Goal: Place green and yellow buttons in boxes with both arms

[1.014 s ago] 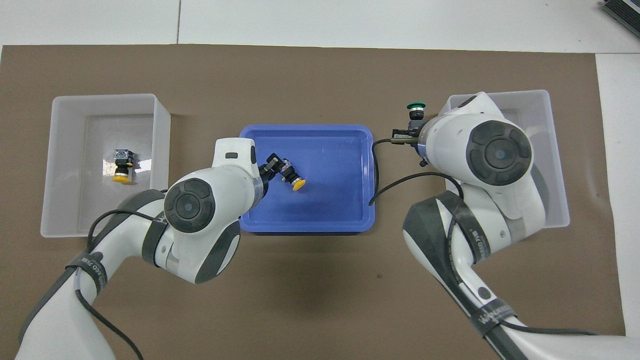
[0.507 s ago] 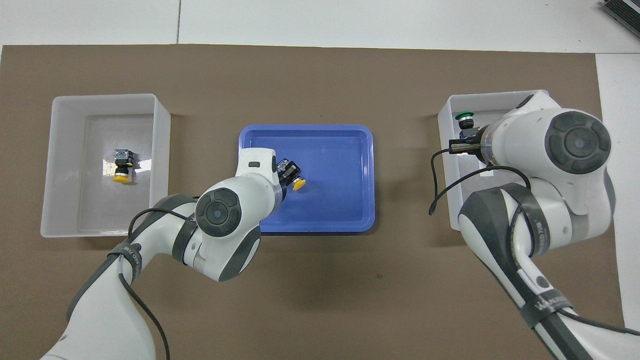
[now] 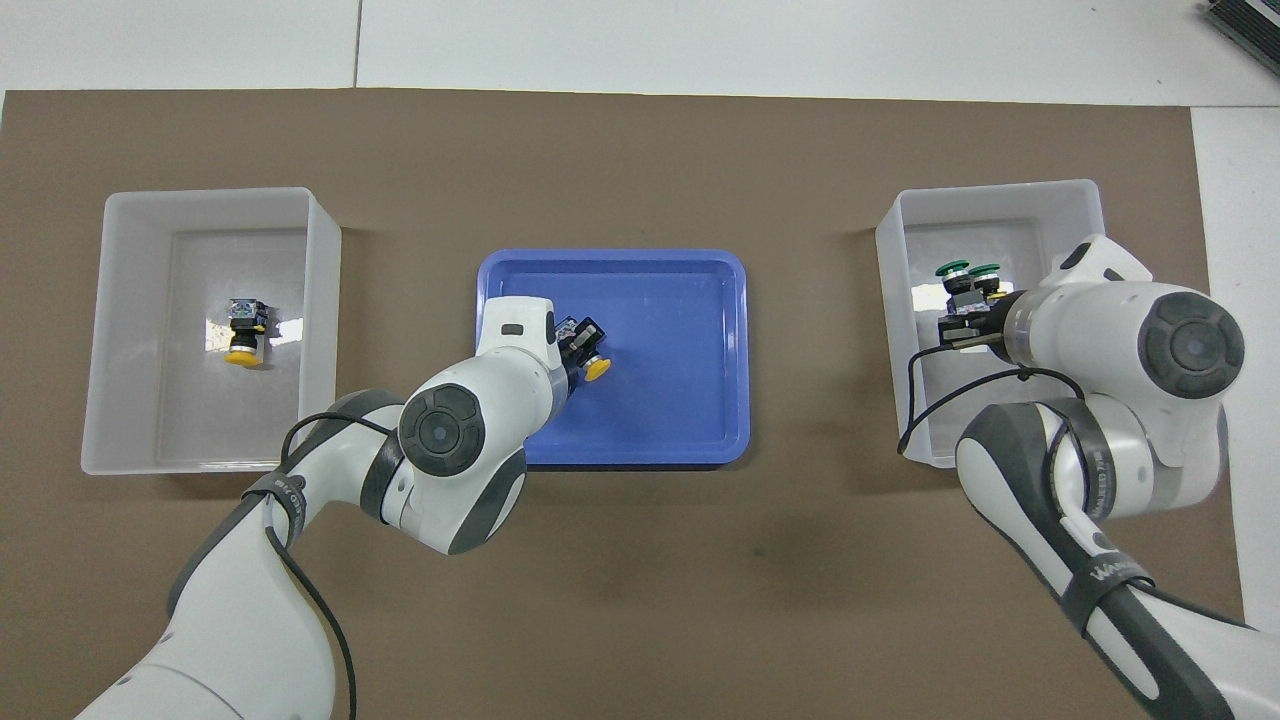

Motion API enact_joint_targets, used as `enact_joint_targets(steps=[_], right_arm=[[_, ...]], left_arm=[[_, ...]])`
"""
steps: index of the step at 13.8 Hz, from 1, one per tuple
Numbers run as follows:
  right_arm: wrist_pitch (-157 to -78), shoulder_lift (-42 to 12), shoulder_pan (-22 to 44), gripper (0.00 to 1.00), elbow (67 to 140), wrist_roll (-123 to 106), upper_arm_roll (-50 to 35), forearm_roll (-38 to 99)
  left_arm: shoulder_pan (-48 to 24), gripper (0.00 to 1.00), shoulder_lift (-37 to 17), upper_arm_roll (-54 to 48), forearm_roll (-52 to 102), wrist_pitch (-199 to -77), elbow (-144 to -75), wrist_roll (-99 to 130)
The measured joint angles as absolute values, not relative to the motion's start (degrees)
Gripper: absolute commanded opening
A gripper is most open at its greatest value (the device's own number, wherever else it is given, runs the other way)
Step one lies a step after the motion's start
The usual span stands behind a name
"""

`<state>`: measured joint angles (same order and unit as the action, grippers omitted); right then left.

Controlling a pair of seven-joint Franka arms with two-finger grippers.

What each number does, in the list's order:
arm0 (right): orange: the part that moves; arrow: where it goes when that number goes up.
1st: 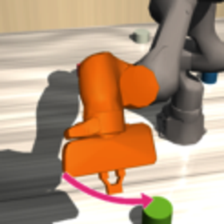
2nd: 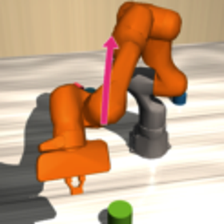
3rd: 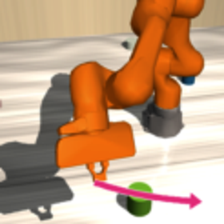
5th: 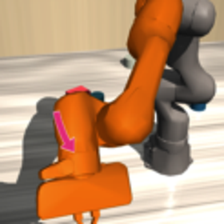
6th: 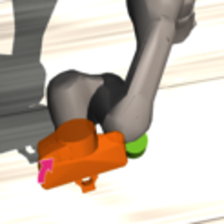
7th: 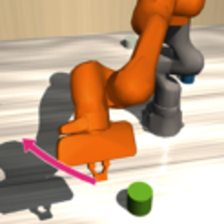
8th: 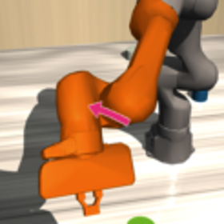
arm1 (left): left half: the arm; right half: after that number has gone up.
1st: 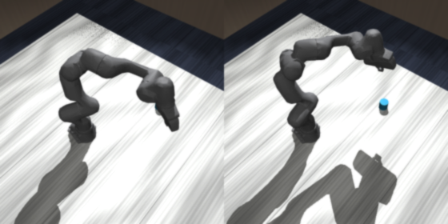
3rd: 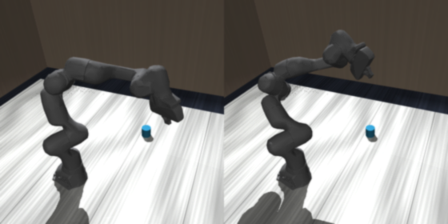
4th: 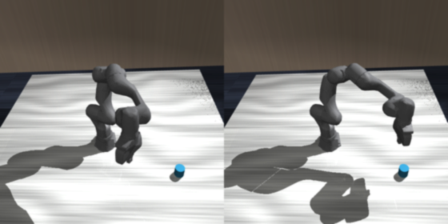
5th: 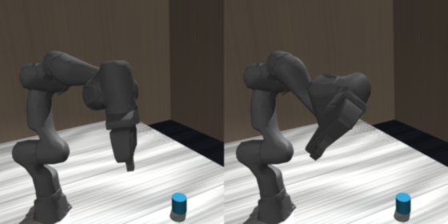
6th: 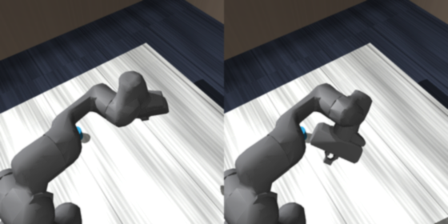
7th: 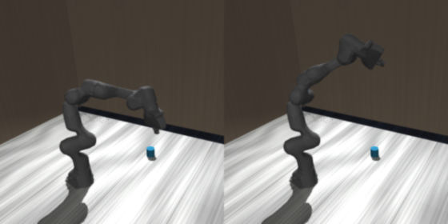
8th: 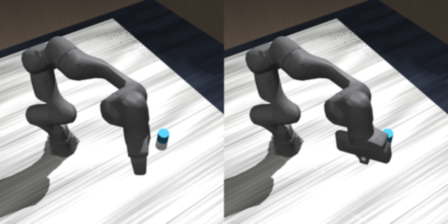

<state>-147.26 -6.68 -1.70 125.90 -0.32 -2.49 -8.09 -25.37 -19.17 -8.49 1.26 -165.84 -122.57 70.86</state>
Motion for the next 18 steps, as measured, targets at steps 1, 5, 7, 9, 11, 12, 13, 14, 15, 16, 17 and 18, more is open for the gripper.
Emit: enact_joint_targets(steps=[1, 5, 7, 9, 11, 12, 13, 14, 15, 16, 17, 18], right_arm=[[-148.04, -7.34, -2.43, 0.00, 126.03, -0.78, -2.48, -8.09], [-149.11, -9.96, -2.87, 0.13, 126.11, -0.92, -2.58, -8.09], [-149.11, -10.20, -2.83, 0.65, 126.11, -0.92, -2.68, -8.09], [-149.11, -10.20, -2.89, 0.73, 126.11, -0.92, -2.66, -8.07], [-149.11, -10.20, -3.27, 0.74, 126.06, -0.92, -2.62, -8.07], [-149.12, -10.18, -3.50, 0.77, 125.90, -0.92, -2.58, -8.06], [-149.11, -10.09, -3.61, 0.79, 125.56, -0.92, -2.56, -8.06], [-148.70, -9.78, -3.64, 0.79, 125.00, -0.92, -2.56, -8.06], [-147.28, -9.15, -3.64, 0.81, 124.28, -0.92, -2.56, -8.05], [-144.51, -8.20, -3.64, 0.88, 123.23, -0.92, -2.58, -8.04], [-140.97, -6.83, -3.60, 0.93, 121.93, -0.80, -2.66, -7.91], [-137.87, -5.36, -3.45, 1.00, 120.84, -0.38, -2.78, -7.14]], left_arm=[[-25.38, 0.09, -19.17, -8.49, 1.26, -165.83, -122.54, 70.86], [-25.37, 0.00, -19.18, -8.18, 1.00, -159.84, -120.00, 70.81], [-25.17, 0.00, -18.85, -7.68, -0.46, -153.50, -117.00, 70.78], [-24.45, 0.00, -17.41, -7.23, -1.10, -148.08, -114.43, 70.45], [-22.78, 0.00, -14.64, -7.06, -1.20, -142.32, -113.11, 68.63], [-21.82, 0.00, -13.22, -6.99, -1.22, -138.86, -112.45, 67.04], [-20.70, 0.00, -12.03, -6.95, -1.25, -135.27, -111.69, 64.85], [-19.40, 0.00, -11.13, -6.91, -1.25, -132.25, -110.94, 61.91], [-18.18, 0.00, -10.55, -6.89, -1.26, -130.61, -110.55, 59.35], [-16.80, 0.00, -10.16, -6.87, -1.28, -129.45, -110.38, 56.55], [-15.19, 0.00, -9.78, -6.83, -1.30, -128.03, -110.33, 52.81], [-13.61, 0.00, -9.46, -6.76, -1.30, -126.72, -110.31, 48.89]])
